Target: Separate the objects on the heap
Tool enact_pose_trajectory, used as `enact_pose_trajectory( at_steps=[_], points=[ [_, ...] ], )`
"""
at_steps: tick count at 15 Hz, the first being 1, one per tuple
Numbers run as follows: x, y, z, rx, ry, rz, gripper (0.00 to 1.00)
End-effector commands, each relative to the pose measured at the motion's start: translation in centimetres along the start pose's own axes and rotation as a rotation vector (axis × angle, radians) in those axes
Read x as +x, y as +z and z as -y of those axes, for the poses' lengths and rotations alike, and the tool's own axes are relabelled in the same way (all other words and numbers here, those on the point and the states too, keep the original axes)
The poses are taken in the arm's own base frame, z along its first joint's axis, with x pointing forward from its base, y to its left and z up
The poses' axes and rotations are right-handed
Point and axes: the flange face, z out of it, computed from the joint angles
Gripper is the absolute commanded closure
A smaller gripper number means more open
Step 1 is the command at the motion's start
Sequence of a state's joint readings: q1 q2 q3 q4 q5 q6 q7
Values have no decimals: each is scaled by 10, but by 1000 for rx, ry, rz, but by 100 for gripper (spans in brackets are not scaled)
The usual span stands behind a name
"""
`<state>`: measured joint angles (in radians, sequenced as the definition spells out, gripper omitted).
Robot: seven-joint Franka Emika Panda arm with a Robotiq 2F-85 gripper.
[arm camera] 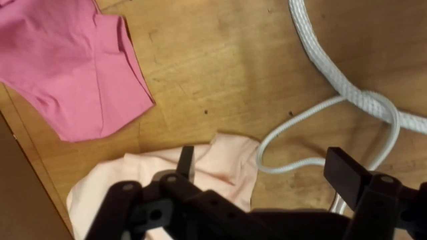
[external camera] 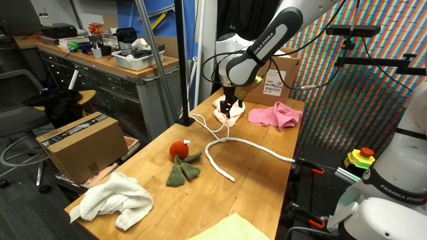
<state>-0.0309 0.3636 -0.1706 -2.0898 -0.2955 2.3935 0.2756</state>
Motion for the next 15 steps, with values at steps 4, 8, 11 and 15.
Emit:
enact_pose_trajectory(
  at_steps=[4, 8, 11, 15],
  points=[
    [-37, 18, -10, -1, -217, 140, 0],
    [-48, 31, -4, 10, -324, 188, 0],
    [-54, 37, 1, 26, -400, 209, 0],
    [-62, 46, 11, 74, -499, 223, 0]
  ],
)
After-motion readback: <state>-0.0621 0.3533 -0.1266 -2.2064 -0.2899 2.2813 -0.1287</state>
